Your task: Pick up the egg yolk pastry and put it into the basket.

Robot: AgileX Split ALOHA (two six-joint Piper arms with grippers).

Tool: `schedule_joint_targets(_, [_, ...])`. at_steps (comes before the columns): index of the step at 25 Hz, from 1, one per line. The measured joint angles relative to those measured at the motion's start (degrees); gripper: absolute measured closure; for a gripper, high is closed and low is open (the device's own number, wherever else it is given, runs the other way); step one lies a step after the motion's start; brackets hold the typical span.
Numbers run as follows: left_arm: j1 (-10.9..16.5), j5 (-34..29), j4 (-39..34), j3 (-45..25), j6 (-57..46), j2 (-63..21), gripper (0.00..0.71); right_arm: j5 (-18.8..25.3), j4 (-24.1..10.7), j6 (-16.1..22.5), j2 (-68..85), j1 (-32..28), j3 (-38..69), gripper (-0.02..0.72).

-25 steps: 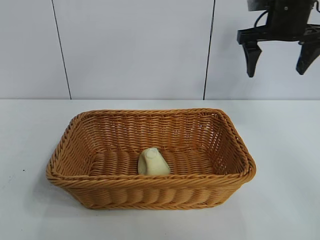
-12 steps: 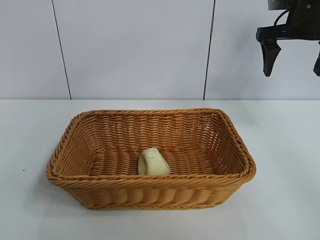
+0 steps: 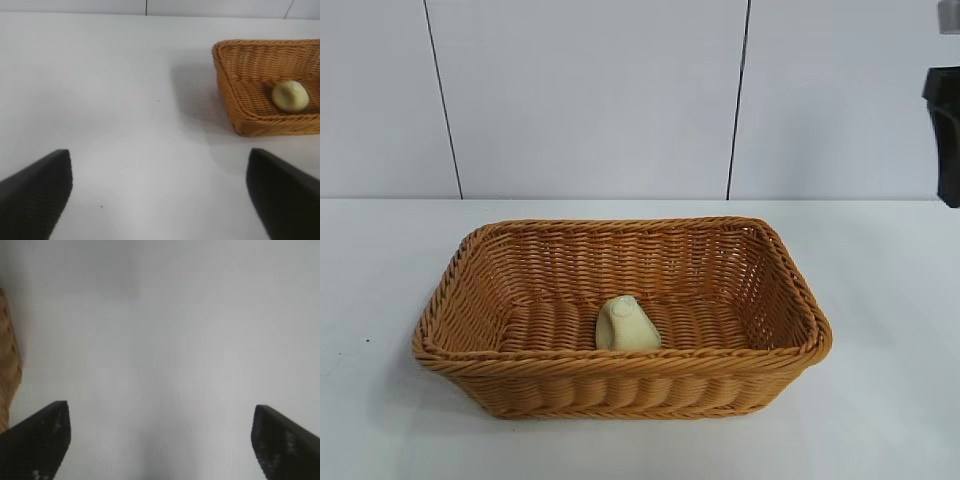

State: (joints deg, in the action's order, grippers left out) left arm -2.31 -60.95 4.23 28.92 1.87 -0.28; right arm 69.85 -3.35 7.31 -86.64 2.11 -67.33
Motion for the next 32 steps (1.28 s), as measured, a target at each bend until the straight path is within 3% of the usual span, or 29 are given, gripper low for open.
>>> schedule_joint_targets(6, [0.00, 0.00, 0.00, 0.00, 0.00, 0.00, 0.014, -0.48, 0.83, -1.64, 16.55, 0.00, 15.42, 0.020])
schedule_joint_targets(12, [0.00, 0.00, 0.00, 0.00, 0.00, 0.00, 0.014, -8.81, 1.22, -2.12, 34.47, 0.00, 30.75, 0.020])
schedule_joint_targets(15, [0.00, 0.00, 0.00, 0.00, 0.00, 0.00, 0.014, -10.82, 1.48, -2.19, 44.89, 0.00, 37.33, 0.020])
schedule_joint_targets(25, [0.00, 0.00, 0.00, 0.00, 0.00, 0.00, 0.014, -11.44, 2.50, -3.38, 74.45, 0.00, 38.94, 0.020])
schedule_joint_targets(32, [0.00, 0.00, 0.00, 0.00, 0.00, 0.00, 0.014, -11.40, 2.54, -3.38, 86.84, 0.00, 38.94, 0.020])
